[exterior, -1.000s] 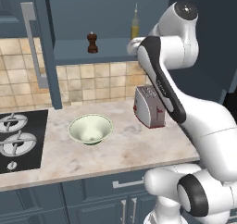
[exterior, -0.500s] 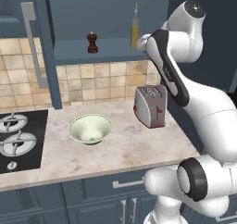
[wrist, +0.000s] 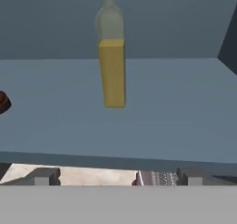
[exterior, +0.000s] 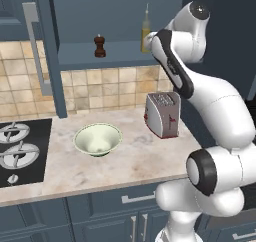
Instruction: Retrieve the bottle and the shaker from the cabinet and place them next to the mixing bowl on the counter. Then add garlic from the fridge to the mixing bowl.
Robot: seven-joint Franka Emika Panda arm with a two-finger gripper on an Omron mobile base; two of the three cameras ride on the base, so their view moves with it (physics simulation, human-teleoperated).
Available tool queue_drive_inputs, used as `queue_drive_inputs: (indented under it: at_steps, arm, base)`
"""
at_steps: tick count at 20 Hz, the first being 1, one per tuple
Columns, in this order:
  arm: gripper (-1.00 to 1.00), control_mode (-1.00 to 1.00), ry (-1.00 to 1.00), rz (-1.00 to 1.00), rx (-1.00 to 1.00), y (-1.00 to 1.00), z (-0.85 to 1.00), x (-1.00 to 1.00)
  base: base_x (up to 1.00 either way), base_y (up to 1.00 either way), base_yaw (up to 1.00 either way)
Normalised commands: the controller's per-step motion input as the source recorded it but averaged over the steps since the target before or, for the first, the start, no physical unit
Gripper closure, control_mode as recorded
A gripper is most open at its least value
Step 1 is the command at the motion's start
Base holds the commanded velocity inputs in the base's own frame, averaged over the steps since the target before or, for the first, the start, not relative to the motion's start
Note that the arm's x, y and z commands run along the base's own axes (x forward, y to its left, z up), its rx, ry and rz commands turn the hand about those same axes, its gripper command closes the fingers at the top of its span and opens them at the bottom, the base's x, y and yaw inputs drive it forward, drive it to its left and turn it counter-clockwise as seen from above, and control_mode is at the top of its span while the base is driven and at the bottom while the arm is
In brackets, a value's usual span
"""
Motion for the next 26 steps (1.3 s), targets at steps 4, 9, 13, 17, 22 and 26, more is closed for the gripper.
queue_drive_inputs:
  at_steps: [4,9,13,17,22,26]
  arm:
    - [-1.0,-1.0,-0.01,-0.02,0.0,0.13,0.13,0.31]
    - [-1.0,-1.0,-0.01,-0.07,-0.01,0.23,0.01,0.45]
    - [-1.0,-1.0,0.0,-0.09,-0.02,0.16,0.0,0.62]
    - [-1.0,-1.0,0.0,-0.07,0.0,0.01,0.0,0.62]
    - [-1.0,-1.0,0.0,0.0,0.0,-0.04,0.0,0.2]
    - [-1.0,-1.0,0.0,0.0,0.0,-0.05,-0.01,0.24]
  base:
    - [0.0,0.0,0.0]
    - [0.0,0.0,0.0]
    - [0.0,0.0,0.0]
    - [0.0,0.0,0.0]
    - [0.0,0.0,0.0]
    - [0.0,0.0,0.0]
